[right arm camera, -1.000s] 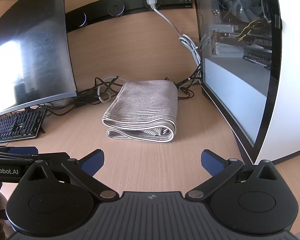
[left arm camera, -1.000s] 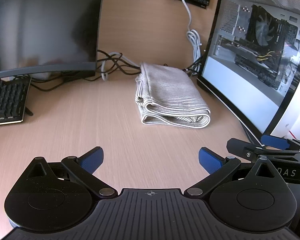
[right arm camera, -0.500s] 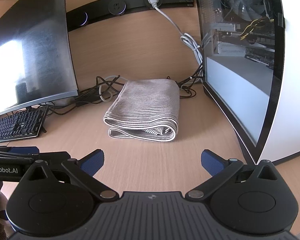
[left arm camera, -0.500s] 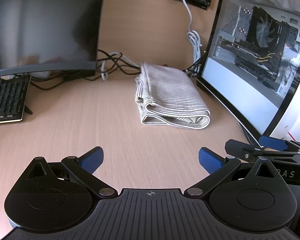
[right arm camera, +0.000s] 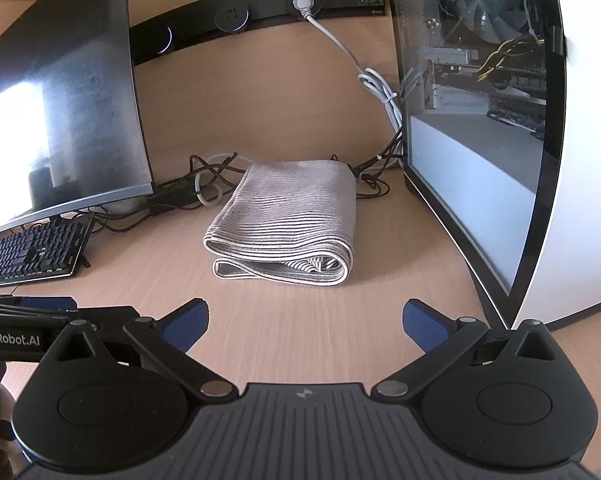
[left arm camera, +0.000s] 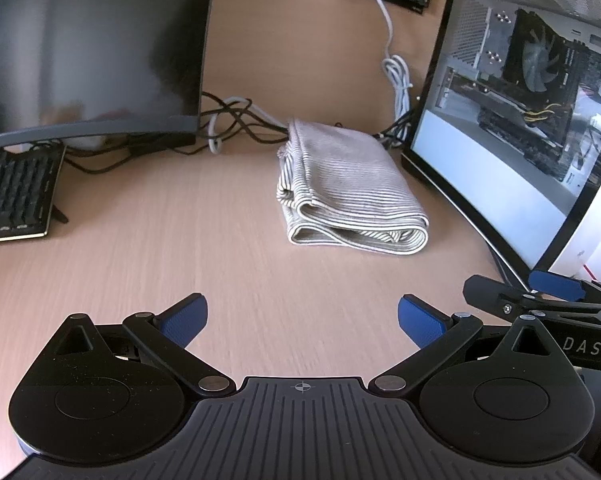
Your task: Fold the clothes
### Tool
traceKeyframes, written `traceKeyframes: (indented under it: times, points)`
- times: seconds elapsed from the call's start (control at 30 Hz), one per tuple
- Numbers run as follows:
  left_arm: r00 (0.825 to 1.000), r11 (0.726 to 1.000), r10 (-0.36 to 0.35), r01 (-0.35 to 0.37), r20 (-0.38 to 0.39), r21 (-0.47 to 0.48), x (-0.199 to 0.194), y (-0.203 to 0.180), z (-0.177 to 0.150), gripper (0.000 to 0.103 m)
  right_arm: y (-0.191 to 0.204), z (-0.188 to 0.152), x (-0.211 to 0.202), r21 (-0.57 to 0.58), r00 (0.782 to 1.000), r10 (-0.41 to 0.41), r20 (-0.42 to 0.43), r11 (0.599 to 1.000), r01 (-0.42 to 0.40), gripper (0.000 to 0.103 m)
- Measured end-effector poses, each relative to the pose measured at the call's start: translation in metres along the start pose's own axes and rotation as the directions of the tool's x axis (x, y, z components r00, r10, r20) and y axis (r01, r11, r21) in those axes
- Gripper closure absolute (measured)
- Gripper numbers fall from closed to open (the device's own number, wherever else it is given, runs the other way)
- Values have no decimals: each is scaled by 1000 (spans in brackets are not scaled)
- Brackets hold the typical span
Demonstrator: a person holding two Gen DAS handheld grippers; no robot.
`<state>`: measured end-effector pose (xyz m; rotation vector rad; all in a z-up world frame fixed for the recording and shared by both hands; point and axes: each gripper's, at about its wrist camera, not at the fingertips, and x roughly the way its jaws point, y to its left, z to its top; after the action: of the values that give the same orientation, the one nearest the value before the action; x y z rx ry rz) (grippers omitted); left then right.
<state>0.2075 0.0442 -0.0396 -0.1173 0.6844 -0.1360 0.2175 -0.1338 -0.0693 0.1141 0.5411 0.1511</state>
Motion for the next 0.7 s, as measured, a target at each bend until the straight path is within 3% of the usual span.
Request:
traceKeyframes:
  times: [0.7]
  points:
    - [1000,1000,19,-19,-6,0,2,2,-1,0,-1,0,1,9,1000,-2,-8,1000,2,0]
